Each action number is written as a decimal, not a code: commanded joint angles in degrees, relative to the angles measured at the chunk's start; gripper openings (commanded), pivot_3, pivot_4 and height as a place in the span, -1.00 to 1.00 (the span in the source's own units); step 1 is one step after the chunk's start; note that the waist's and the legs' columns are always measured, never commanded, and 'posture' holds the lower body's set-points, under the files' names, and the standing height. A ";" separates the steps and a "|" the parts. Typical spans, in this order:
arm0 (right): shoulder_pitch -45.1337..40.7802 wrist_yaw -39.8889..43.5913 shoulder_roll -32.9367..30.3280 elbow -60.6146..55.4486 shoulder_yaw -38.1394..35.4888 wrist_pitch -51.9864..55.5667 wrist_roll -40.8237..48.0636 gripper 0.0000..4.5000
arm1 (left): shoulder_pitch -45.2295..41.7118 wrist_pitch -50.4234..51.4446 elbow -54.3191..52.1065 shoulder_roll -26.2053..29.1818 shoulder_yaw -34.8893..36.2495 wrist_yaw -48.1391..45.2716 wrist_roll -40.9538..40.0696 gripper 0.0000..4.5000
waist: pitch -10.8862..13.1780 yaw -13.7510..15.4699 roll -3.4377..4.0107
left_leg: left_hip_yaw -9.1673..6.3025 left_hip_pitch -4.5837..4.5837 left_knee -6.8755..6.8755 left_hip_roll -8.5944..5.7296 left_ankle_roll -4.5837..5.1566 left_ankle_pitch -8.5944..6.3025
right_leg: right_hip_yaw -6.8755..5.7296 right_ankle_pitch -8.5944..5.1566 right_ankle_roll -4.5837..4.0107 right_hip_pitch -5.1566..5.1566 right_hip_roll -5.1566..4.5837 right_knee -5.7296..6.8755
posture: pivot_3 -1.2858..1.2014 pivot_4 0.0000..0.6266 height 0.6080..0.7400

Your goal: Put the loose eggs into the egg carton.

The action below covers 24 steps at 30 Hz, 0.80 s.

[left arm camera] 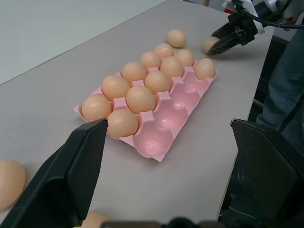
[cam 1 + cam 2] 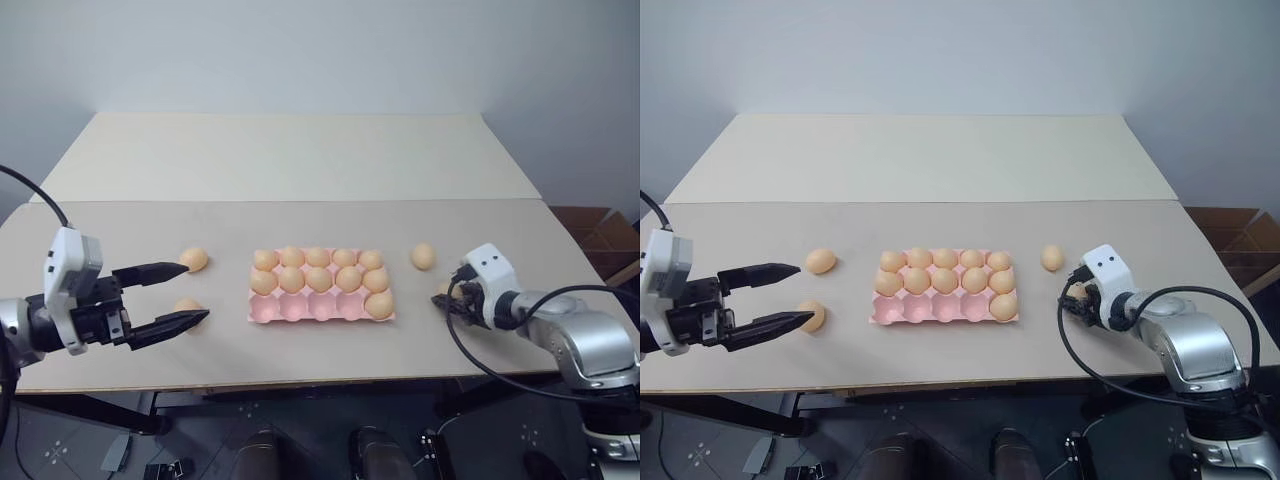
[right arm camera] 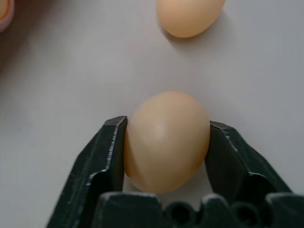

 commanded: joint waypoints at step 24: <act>-12.29 -1.19 14.14 -13.24 18.18 3.68 1.92 -0.16 | -1.08 -1.60 -3.20 -0.81 -1.08 1.59 0.22 1.00 | 0.02 -0.51 0.02 | -0.08 -0.04 -0.04 0.01 0.00 0.01 | -0.08 0.07 -0.03 -0.08 0.01 0.05 | 0.03 -0.52 1.00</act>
